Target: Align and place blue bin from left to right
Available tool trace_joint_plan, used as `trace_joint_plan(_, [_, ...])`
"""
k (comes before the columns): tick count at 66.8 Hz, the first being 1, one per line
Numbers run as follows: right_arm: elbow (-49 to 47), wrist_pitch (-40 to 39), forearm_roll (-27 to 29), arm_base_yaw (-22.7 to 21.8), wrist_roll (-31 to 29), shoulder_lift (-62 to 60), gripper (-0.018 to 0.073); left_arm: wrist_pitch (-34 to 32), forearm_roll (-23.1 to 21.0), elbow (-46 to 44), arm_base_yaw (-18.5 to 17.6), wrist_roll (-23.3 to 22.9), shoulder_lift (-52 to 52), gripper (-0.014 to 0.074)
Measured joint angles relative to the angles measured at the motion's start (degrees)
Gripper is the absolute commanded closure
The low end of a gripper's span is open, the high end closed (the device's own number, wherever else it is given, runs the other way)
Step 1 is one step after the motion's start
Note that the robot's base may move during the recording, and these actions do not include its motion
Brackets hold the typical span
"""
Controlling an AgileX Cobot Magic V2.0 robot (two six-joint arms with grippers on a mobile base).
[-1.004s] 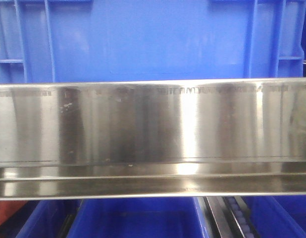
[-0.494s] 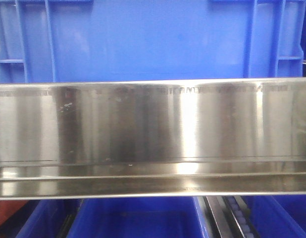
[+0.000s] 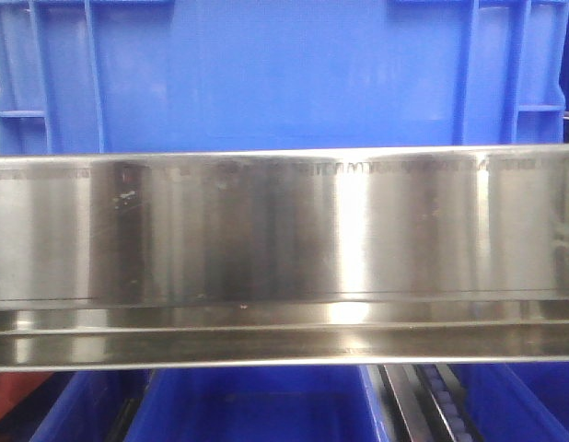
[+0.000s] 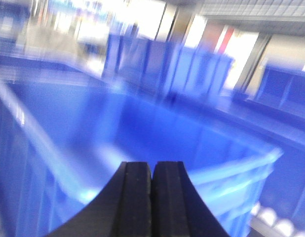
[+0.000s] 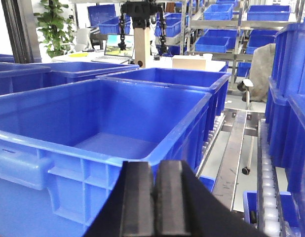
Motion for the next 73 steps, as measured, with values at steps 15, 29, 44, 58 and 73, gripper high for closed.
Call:
trace_joint_plan(15, [0.00, -0.10, 0.00, 0.00, 0.00, -0.10, 0.0629, -0.10, 0.00, 0.00, 0.00, 0.00, -0.24, 0.0707])
trace_joint_plan(29, [0.00, -0.10, 0.00, 0.00, 0.00, -0.10, 0.0629, -0.10, 0.00, 0.00, 0.00, 0.00, -0.24, 0.0707])
trace_joint_plan(44, [0.13, -0.22, 0.00, -0.92, -0.43, -0.56, 0.0629, -0.10, 0.00, 0.00, 0.00, 0.00, -0.24, 0.0707])
trace_joint_plan(58, [6.58, -5.68, 7.32, -11.72, -13.93, -4.27, 0.0629, -0.10, 0.00, 0.00, 0.00, 0.00, -0.24, 0.0707])
trace_joint_plan(73, [20.11, -14.22, 23.37, -27.93, -27.70, -10.35, 0.0629, -0.10, 0.00, 0.00, 0.00, 0.00, -0.24, 0.0707])
